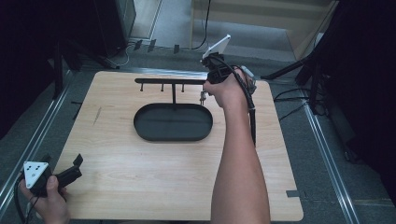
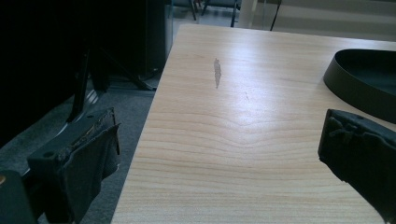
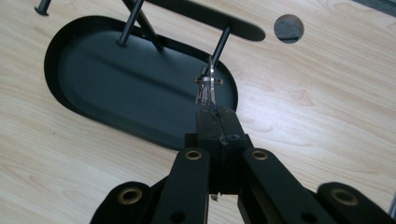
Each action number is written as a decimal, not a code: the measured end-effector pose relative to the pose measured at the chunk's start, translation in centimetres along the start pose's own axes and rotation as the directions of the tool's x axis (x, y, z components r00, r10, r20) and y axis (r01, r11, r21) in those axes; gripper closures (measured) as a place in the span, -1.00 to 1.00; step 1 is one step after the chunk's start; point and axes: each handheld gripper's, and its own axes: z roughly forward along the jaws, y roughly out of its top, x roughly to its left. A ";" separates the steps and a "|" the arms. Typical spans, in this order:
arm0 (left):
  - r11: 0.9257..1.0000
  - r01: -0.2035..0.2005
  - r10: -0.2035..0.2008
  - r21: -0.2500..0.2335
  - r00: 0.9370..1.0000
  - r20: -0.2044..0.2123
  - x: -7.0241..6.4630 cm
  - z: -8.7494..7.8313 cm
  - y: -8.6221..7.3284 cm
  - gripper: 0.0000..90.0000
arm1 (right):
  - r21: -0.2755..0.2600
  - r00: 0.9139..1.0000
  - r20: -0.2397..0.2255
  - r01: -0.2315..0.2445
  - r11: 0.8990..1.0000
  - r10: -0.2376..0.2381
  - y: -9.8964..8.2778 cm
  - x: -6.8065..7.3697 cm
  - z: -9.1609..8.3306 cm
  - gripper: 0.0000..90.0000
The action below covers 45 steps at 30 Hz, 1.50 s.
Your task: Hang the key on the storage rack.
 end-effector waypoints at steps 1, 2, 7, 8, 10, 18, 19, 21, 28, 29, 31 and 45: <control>1.000 0.002 -0.002 0.000 1.000 0.001 0.0 0.0 0.0 -1.00 | -0.002 1.000 0.001 -0.001 1.000 0.001 0.1 0.0 0.0 1.00; 1.000 0.002 -0.002 0.000 1.000 0.001 0.0 0.0 0.0 -1.00 | -0.002 1.000 0.009 -0.002 1.000 0.002 0.2 0.0 0.0 1.00; 1.000 0.000 0.000 -0.002 1.000 0.002 0.0 0.0 0.0 -1.00 | -0.011 1.000 0.021 0.005 1.000 -0.005 0.5 0.1 0.4 1.00; 1.000 -0.001 0.001 -0.001 1.000 0.002 0.1 0.0 0.0 -1.00 | -0.010 1.000 0.026 0.004 1.000 -0.003 0.6 0.2 0.5 1.00; 1.000 -0.001 0.001 0.000 1.000 0.003 0.1 0.0 0.0 -1.00 | -0.011 1.000 0.027 0.008 1.000 -0.008 0.6 0.2 0.5 1.00; 1.000 0.003 -0.003 -0.004 1.000 0.002 0.0 0.0 0.0 -1.00 | -0.033 0.999 0.041 0.025 0.999 -0.024 1.3 1.1 0.1 1.00; 1.000 0.003 -0.003 -0.004 1.000 0.002 0.0 0.0 0.0 -1.00 | -0.033 0.999 0.041 0.025 0.999 -0.024 1.3 1.1 0.1 1.00; 1.000 0.002 -0.002 -0.004 1.000 0.003 0.1 0.0 0.0 -1.00 | -0.038 0.999 0.045 0.026 0.999 -0.024 1.4 1.2 0.2 1.00; 1.000 0.003 -0.003 -0.005 1.000 0.005 0.1 0.0 0.0 -1.00 | -0.049 0.998 0.058 0.030 0.998 -0.027 1.8 1.2 0.8 1.00; 1.000 0.003 -0.003 -0.004 1.000 0.005 0.1 0.0 0.0 -1.00 | -0.053 0.998 0.063 0.030 0.998 -0.026 1.8 1.2 0.9 1.00; 1.000 0.004 -0.004 -0.005 1.000 0.005 0.1 0.0 0.0 -1.00 | -0.059 0.998 0.063 0.031 0.998 -0.027 1.9 1.2 1.0 1.00; 1.000 0.007 -0.007 -0.006 1.000 0.006 0.1 0.0 0.0 -1.00 | -0.062 0.998 0.056 0.032 0.998 -0.029 1.7 0.8 2.1 1.00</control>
